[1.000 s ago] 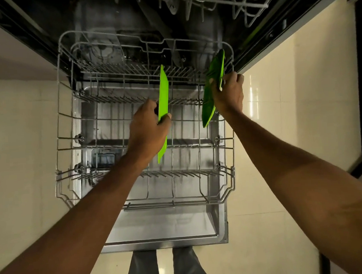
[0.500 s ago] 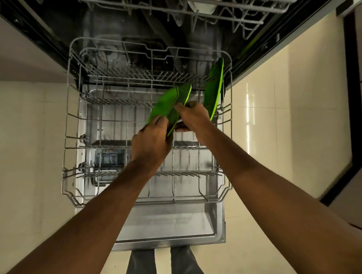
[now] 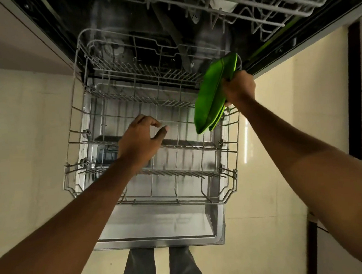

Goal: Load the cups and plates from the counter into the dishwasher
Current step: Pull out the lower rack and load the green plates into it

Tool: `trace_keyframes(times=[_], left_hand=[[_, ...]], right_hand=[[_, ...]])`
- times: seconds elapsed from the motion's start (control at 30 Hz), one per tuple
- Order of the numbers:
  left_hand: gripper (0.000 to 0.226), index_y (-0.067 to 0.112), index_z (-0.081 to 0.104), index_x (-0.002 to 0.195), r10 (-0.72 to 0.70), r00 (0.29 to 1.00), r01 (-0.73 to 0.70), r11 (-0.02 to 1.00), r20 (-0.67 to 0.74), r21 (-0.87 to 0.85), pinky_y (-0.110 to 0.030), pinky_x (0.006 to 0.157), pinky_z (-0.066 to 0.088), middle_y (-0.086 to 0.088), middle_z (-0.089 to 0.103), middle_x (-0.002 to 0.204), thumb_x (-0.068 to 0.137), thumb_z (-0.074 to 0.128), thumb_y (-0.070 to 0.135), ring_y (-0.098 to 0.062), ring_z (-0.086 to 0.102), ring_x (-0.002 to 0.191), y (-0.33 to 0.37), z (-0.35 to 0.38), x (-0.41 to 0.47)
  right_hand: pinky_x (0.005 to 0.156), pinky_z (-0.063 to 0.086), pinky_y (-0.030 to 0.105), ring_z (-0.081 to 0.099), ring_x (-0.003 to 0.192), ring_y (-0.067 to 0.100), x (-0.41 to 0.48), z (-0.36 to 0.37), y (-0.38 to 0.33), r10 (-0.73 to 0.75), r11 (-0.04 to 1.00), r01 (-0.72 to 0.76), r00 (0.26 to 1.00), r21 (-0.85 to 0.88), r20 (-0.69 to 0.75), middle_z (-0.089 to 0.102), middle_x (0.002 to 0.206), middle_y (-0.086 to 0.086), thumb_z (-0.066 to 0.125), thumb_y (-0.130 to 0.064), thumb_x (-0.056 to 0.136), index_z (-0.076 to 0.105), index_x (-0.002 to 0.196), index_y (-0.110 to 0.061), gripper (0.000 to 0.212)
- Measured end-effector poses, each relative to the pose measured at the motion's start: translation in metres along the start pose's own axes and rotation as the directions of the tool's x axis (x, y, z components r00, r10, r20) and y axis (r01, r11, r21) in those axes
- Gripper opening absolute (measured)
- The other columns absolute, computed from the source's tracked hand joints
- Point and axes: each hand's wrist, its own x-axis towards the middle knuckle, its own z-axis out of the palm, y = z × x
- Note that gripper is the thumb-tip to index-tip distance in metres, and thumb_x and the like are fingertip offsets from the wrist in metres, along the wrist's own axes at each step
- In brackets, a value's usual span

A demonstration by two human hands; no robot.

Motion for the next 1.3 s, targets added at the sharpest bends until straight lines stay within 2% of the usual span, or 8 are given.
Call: trace_keyframes(times=[0.07, 0.1, 0.23, 0.6, 0.8, 0.9, 1.1, 1.3], left_hand=[[0.036, 0.024, 0.061, 0.102, -0.016, 1.000, 0.016, 1.000, 0.008, -0.010, -0.035, 0.072, 0.056, 0.005, 0.058, 0.114, 0.087, 0.055, 0.057, -0.014, 0.060, 0.101, 0.000, -0.001, 0.003], [0.037, 0.023, 0.061, 0.102, -0.025, 1.000, 0.025, 0.999, 0.013, -0.020, -0.036, 0.073, 0.056, 0.004, 0.057, 0.114, 0.088, 0.055, 0.057, -0.014, 0.060, 0.101, -0.001, -0.001, 0.005], [0.037, 0.024, 0.060, 0.100, -0.025, 0.999, 0.026, 0.998, 0.028, -0.054, -0.033, 0.073, 0.055, 0.004, 0.058, 0.112, 0.088, 0.054, 0.058, -0.013, 0.059, 0.098, -0.004, 0.003, 0.010], [0.037, 0.021, 0.061, 0.100, -0.012, 0.999, 0.017, 0.995, 0.045, -0.099, -0.029, 0.074, 0.051, 0.001, 0.060, 0.109, 0.089, 0.054, 0.055, -0.013, 0.059, 0.098, -0.004, 0.013, 0.014], [0.039, 0.020, 0.062, 0.100, -0.009, 0.999, 0.014, 0.995, 0.047, -0.100, -0.026, 0.072, 0.049, 0.001, 0.061, 0.109, 0.088, 0.053, 0.056, -0.013, 0.059, 0.098, -0.008, 0.014, 0.014], [0.038, 0.019, 0.062, 0.101, -0.010, 0.998, 0.015, 0.995, 0.055, -0.099, -0.025, 0.073, 0.048, 0.000, 0.061, 0.110, 0.089, 0.053, 0.055, -0.013, 0.059, 0.099, -0.009, 0.013, 0.013], [0.037, 0.018, 0.062, 0.101, -0.020, 0.997, 0.028, 0.994, 0.069, -0.105, -0.032, 0.078, 0.054, -0.002, 0.062, 0.111, 0.090, 0.053, 0.053, -0.015, 0.060, 0.103, -0.013, 0.015, 0.012], [0.035, 0.018, 0.062, 0.101, -0.024, 0.998, 0.031, 0.994, 0.062, -0.108, -0.032, 0.078, 0.054, -0.002, 0.061, 0.112, 0.091, 0.054, 0.051, -0.014, 0.060, 0.101, -0.010, 0.018, 0.010]], right_hand=[[0.068, 0.049, 0.028, 0.066, 0.088, 0.034, 0.007, -0.002, -0.003, 0.006, 0.999, -0.009, 0.998, -0.034, -0.066, 0.068, 0.101, 0.021, 0.051, -0.019, 0.090, 0.066, 0.100, -0.001, 0.025], [0.073, 0.050, 0.034, 0.065, 0.094, 0.036, 0.010, -0.002, -0.005, 0.007, 0.999, -0.011, 0.996, -0.044, -0.084, 0.067, 0.103, 0.021, 0.051, -0.019, 0.090, 0.066, 0.101, 0.000, 0.026], [0.075, 0.056, 0.044, 0.066, 0.088, 0.037, 0.019, 0.002, -0.009, -0.013, 0.996, 0.004, 0.995, -0.094, -0.097, 0.068, 0.099, 0.019, 0.052, -0.020, 0.089, 0.065, 0.100, -0.002, 0.025], [0.081, 0.050, 0.041, 0.060, 0.105, 0.039, 0.033, 0.008, -0.019, -0.058, 0.986, 0.041, 0.993, -0.164, -0.102, 0.063, 0.114, 0.020, 0.053, -0.018, 0.091, 0.062, 0.114, -0.002, 0.029], [0.084, 0.054, 0.048, 0.061, 0.104, 0.041, 0.037, -0.001, -0.018, -0.038, 0.986, 0.017, 0.992, -0.166, -0.120, 0.063, 0.114, 0.020, 0.056, -0.020, 0.089, 0.061, 0.113, -0.002, 0.030], [0.083, 0.052, 0.043, 0.061, 0.104, 0.039, 0.036, 0.005, -0.016, -0.047, 0.982, 0.028, 0.994, -0.187, -0.100, 0.064, 0.114, 0.020, 0.054, -0.015, 0.091, 0.063, 0.113, -0.002, 0.027], [0.082, 0.050, 0.040, 0.061, 0.106, 0.035, 0.034, 0.024, -0.011, -0.042, 0.979, 0.028, 0.997, -0.201, -0.065, 0.064, 0.115, 0.018, 0.050, -0.008, 0.094, 0.062, 0.116, -0.002, 0.026], [0.084, 0.054, 0.044, 0.064, 0.102, 0.036, 0.033, 0.037, -0.013, -0.066, 0.989, 0.056, 0.996, -0.136, -0.067, 0.063, 0.117, 0.020, 0.054, -0.005, 0.094, 0.026, 0.143, -0.005, 0.057]])
